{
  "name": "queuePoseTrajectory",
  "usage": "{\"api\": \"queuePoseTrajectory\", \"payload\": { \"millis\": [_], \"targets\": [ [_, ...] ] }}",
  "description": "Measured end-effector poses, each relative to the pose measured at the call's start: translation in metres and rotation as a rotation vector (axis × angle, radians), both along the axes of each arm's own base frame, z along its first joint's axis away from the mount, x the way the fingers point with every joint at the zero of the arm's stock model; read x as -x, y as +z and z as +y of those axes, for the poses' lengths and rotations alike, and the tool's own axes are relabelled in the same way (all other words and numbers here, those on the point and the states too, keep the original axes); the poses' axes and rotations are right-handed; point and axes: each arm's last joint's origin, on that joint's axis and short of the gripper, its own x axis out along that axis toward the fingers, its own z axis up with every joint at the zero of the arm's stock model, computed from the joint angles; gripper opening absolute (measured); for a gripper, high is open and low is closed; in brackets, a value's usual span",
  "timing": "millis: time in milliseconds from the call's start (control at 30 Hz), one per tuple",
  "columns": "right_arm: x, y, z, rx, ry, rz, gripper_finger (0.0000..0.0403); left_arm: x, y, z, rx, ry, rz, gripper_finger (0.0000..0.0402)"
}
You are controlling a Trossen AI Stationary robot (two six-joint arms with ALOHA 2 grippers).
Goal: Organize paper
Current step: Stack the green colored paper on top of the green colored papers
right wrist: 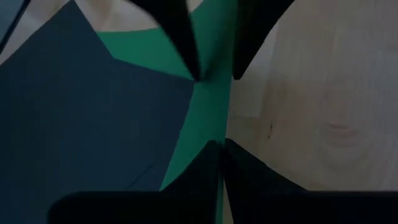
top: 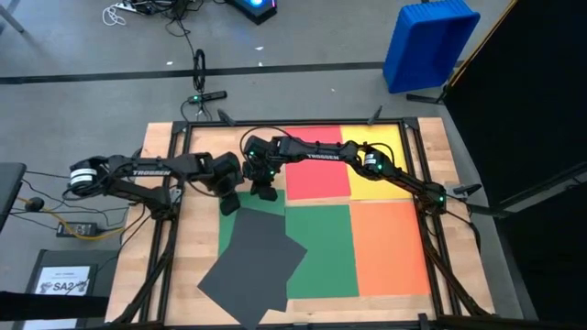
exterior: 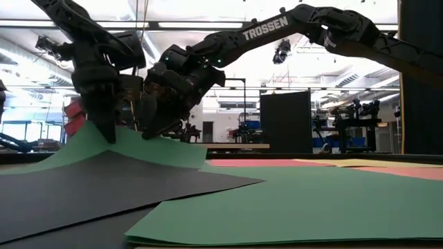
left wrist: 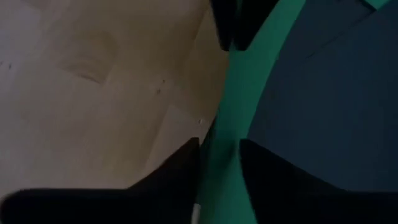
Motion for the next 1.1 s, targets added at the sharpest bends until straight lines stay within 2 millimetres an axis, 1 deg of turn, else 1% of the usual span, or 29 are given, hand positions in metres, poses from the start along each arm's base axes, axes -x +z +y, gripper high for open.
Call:
{"api": "queuePoseTrajectory", "payload": {
  "millis": [133,167,233,433,567,667,767,933,1000,1100],
  "targets": [
    [0.000,0.000,0.000,-0.003,0.002,-0.002,0.0000,0.001,0.000,0.003,0.015,-0.014,-0.014,0.0021],
    [0.000,0.000,0.000,-0.002,0.002,-0.003,0.0000,0.001,0.000,0.004,0.023,-0.016,-0.017,0.0011],
    [0.000,0.000,0.000,-0.002,0.001,-0.003,0.0000,0.002,0.000,0.004,0.024,-0.017,-0.019,0.0004],
    [-0.001,0.001,-0.001,0.020,-0.013,-0.005,0.0000,0.002,0.005,0.005,-0.007,-0.024,0.017,0.0000],
    [0.000,0.005,-0.003,0.049,-0.036,0.006,0.0000,0.000,0.016,0.007,-0.059,-0.032,0.043,0.0000],
    [0.003,0.012,-0.007,0.064,-0.054,0.004,0.0000,-0.003,0.026,0.009,-0.102,-0.038,0.054,0.0000],
    [0.006,0.023,-0.012,0.074,-0.089,-0.006,0.0000,-0.005,0.038,0.012,-0.144,-0.041,0.054,0.0000],
    [0.016,0.046,-0.032,0.015,-0.153,-0.023,0.0002,-0.012,0.056,0.014,-0.181,-0.056,0.018,0.0000],
    [0.023,0.061,-0.038,0.003,-0.161,-0.033,0.0011,-0.013,0.061,0.015,-0.184,-0.058,0.016,0.0000],
    [0.034,0.080,-0.045,0.002,-0.167,-0.038,0.0036,-0.016,0.069,0.016,-0.198,-0.061,-0.010,0.0000]
  ]
}}
